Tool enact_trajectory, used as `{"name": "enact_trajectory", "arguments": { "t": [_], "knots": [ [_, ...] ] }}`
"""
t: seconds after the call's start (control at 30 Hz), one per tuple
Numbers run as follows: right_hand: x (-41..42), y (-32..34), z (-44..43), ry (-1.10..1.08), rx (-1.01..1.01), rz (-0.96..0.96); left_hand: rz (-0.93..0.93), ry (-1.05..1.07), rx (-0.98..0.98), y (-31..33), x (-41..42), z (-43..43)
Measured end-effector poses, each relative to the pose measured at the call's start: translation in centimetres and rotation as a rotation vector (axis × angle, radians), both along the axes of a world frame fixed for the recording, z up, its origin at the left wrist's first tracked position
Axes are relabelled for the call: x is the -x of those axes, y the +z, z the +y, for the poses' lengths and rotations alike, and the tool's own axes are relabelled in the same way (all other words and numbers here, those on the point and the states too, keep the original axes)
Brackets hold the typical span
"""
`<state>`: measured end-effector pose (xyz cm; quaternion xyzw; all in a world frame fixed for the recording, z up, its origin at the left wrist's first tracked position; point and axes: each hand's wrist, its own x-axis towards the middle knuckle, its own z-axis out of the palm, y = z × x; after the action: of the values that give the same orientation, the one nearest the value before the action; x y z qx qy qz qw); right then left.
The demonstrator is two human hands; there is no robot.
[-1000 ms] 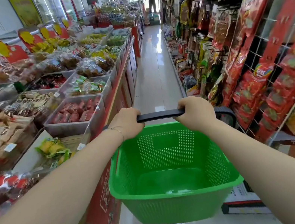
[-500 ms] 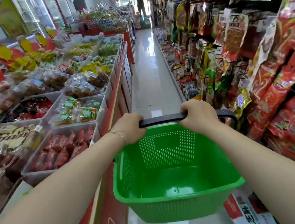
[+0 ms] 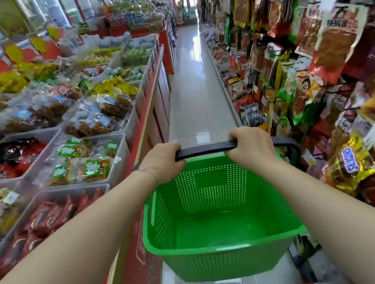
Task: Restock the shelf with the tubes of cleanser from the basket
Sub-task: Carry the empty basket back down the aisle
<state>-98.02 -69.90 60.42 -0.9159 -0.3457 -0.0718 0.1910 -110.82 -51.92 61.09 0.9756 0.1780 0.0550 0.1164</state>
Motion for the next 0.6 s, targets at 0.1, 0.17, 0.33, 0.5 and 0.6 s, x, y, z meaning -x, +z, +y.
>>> {"name": "enact_trajectory", "arguments": {
  "t": [0.1,0.17,0.33,0.5,0.6],
  "knots": [
    [-4.5,-0.5,2.1,0.012,0.029,0.03,0.029,0.015,0.029,-0.8,-4.3,2.1],
    [-7.1,-0.7,3.3,0.03,0.045,0.065,0.049,0.016,0.038,-1.3,-6.9,3.3],
    [-12.4,-1.9,5.9,0.042,0.075,0.103,0.083,0.004,0.067,-2.5,-12.0,5.9],
    [-17.2,-3.9,8.7,0.054,0.123,0.145,0.116,0.001,0.129,-4.8,-16.7,8.9],
    [-20.2,-5.4,10.9,0.04,0.151,0.167,0.12,-0.012,0.128,-6.5,-19.6,11.0]
  ]
}}
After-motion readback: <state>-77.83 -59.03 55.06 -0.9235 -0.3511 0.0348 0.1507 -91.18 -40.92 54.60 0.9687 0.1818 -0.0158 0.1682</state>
